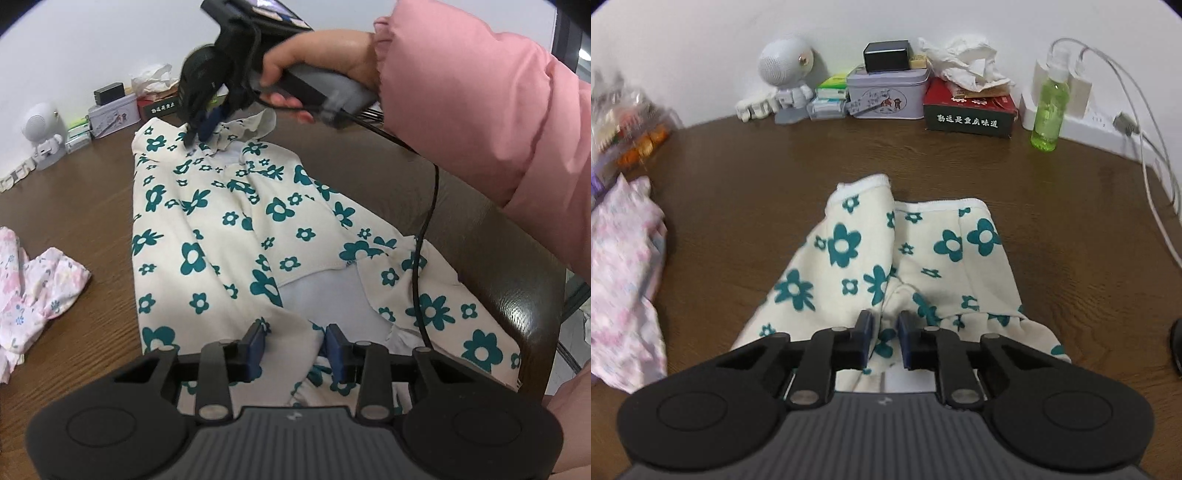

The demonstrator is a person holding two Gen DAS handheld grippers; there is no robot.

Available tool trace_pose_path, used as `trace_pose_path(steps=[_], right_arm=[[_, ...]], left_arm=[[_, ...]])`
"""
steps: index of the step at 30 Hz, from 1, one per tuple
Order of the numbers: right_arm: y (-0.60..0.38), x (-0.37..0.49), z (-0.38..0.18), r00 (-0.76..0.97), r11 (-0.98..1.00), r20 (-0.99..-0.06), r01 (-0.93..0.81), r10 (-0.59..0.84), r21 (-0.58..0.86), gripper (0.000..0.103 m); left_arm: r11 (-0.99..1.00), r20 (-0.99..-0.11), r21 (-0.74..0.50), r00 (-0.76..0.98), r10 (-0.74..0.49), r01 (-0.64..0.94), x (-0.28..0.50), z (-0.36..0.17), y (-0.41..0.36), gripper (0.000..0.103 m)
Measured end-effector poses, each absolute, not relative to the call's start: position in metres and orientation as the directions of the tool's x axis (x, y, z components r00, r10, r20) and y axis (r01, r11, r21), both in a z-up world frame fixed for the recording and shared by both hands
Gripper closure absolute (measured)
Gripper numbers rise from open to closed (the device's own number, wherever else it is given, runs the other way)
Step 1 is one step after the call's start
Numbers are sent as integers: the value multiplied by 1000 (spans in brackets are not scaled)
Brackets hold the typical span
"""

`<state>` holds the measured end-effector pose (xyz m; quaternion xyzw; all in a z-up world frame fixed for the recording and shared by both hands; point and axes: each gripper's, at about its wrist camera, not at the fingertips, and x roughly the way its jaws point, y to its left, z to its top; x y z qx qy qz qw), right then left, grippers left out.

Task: Fold clothes
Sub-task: 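Lower the stretched shirt onto the table with both grippers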

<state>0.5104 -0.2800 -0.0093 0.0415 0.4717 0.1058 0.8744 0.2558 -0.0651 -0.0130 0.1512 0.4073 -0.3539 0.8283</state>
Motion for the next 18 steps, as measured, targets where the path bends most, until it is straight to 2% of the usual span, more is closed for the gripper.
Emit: trace_pose_path(steps=[2,3,6,8,9,10,15,18], right_arm=[[-282,520,-5,568,974,-792,-122,224,188,72],[-283,525,-3,586,975,-779,-110,222,195,62],[-283,545,-6,601,969,-765,-71,231,237,62],[-285,555,-11,586,959,-769,-52,254,277,72],[-287,557,-14,576,952,-770,-46,274,304,94],[-289,560,-16,565,943,-771,-40,294,330,102],[-310,554,-10,601,911,-728,-3,331,412,102],[-313,559,-14,594,931,-752,13,286,364,102]], left_arm=[[702,-781,-30,422,-461,712,255,-13,-66,67],[702,-780,-25,425,-459,712,254,-13,-66,67],[711,-780,-34,426,-458,703,255,-13,-67,66],[713,-779,-41,425,-462,700,256,-13,-67,66],[713,-778,-42,425,-463,700,256,-13,-66,67],[712,-776,-41,427,-465,701,255,-14,-66,67],[714,-763,-8,458,-456,700,249,-16,-66,67],[712,-758,14,471,-450,702,246,-17,-67,67]])
